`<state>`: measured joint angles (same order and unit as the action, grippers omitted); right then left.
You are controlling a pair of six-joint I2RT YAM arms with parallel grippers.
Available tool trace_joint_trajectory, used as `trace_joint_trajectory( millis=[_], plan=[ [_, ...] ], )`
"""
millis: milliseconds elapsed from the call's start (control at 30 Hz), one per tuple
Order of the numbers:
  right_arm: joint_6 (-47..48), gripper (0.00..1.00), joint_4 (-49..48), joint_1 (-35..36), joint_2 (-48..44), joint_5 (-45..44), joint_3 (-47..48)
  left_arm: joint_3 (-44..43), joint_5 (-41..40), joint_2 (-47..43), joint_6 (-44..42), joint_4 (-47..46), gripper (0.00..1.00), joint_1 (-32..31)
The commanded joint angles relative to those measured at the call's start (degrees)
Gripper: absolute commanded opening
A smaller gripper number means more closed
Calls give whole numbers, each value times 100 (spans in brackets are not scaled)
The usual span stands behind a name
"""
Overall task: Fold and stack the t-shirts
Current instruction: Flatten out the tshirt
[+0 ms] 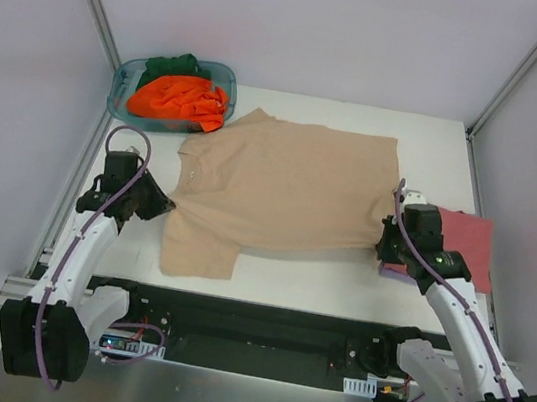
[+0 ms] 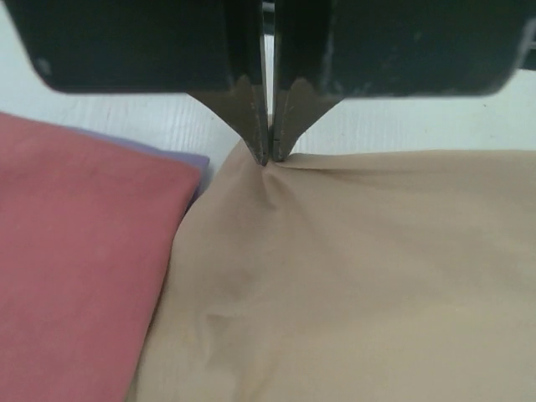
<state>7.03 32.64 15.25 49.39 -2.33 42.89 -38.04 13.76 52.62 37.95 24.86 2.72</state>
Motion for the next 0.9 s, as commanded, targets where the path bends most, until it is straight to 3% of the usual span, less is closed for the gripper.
trace_joint_trajectory(
  millis=[0,200,400,500,567,667,700,733,800,867],
  plan=[
    [-553,1,-231,-4,246,171,-360,-160,-716,449,133,-306,0,35],
    [-694,4,-346,-4,1063,557,-563,-502,-1129,1811,107,-359,0,44],
    [-1133,8,84,338,1222,1102,-686,-660,-1543,2340,151,-359,0,44],
    [-1326,18,364,505,1310,1069,-651,-661,-1516,2455,195,-350,1,36],
    [-1379,38,541,584,1311,665,-555,-626,-1394,2429,221,-350,34,44],
    [-1310,61,690,611,1127,453,-326,-520,-1087,2008,274,-350,65,53],
    [-1240,68,673,629,995,505,-256,-468,-1016,1763,300,-350,86,27],
    [-1169,74,656,637,855,575,-194,-398,-998,1543,326,-342,99,27],
    [-1002,94,577,638,591,794,-132,-292,-1007,981,405,-272,99,35],
    [-940,96,550,646,345,961,-97,-125,-980,436,493,-158,99,27]
  ],
)
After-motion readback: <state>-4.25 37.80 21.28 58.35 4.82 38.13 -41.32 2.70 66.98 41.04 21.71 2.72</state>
